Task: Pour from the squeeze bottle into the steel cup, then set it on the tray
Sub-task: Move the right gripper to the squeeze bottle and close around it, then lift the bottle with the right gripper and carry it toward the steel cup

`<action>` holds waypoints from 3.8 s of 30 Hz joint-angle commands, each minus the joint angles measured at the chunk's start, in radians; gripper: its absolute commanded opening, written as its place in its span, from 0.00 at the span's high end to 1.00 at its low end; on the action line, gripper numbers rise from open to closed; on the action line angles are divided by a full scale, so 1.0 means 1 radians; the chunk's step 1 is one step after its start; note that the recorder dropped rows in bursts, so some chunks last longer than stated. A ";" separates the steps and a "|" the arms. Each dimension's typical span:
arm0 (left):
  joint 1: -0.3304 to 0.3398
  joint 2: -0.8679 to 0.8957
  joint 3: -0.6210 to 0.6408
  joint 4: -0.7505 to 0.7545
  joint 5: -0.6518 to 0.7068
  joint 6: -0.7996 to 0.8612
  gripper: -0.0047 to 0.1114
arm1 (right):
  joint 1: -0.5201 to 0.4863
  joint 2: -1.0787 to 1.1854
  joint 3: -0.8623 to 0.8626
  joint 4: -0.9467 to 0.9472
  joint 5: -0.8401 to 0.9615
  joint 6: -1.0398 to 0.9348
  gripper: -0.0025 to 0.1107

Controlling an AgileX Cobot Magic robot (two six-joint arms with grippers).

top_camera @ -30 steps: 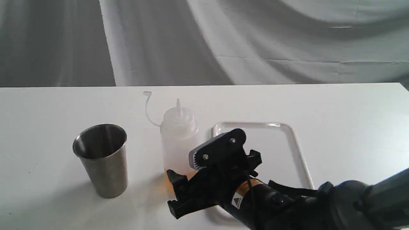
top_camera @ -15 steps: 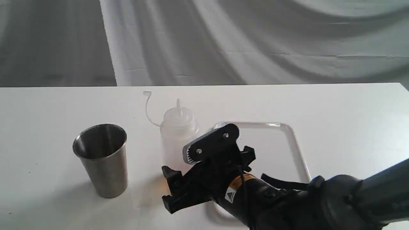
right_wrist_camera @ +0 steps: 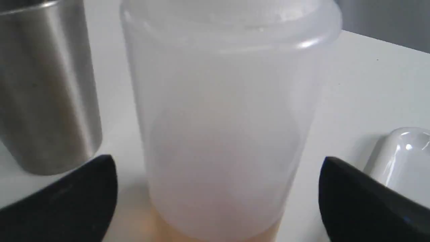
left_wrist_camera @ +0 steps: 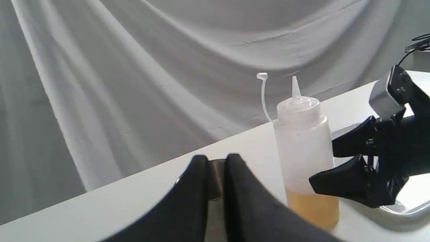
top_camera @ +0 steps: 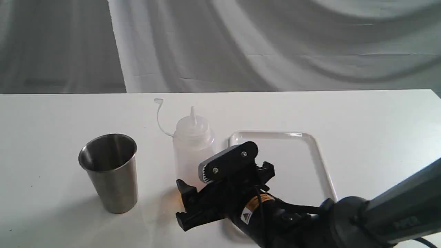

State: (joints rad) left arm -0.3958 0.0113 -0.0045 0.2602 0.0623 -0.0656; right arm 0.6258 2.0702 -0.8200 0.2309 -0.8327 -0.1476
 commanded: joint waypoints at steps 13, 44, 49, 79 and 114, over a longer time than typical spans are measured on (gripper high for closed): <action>0.002 0.003 0.004 -0.002 -0.003 -0.001 0.89 | -0.009 0.104 -0.136 0.002 0.037 -0.008 0.27; 0.002 0.003 0.004 -0.002 -0.003 -0.001 0.89 | -0.011 -0.025 -0.136 0.047 0.067 -0.083 0.67; 0.002 0.003 0.004 -0.002 -0.003 -0.001 0.89 | -0.028 -0.103 -0.136 0.043 0.161 -0.180 0.67; 0.002 0.003 0.004 -0.002 -0.003 -0.001 0.89 | -0.047 -0.292 -0.380 0.080 0.587 -0.638 0.70; 0.002 0.003 0.004 -0.002 -0.003 -0.001 0.89 | -0.109 -0.248 -0.540 -0.685 0.860 0.148 0.70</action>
State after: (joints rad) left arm -0.3958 0.0113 -0.0045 0.2602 0.0623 -0.0656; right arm 0.5236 1.8359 -1.3229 -0.3064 0.0060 -0.1247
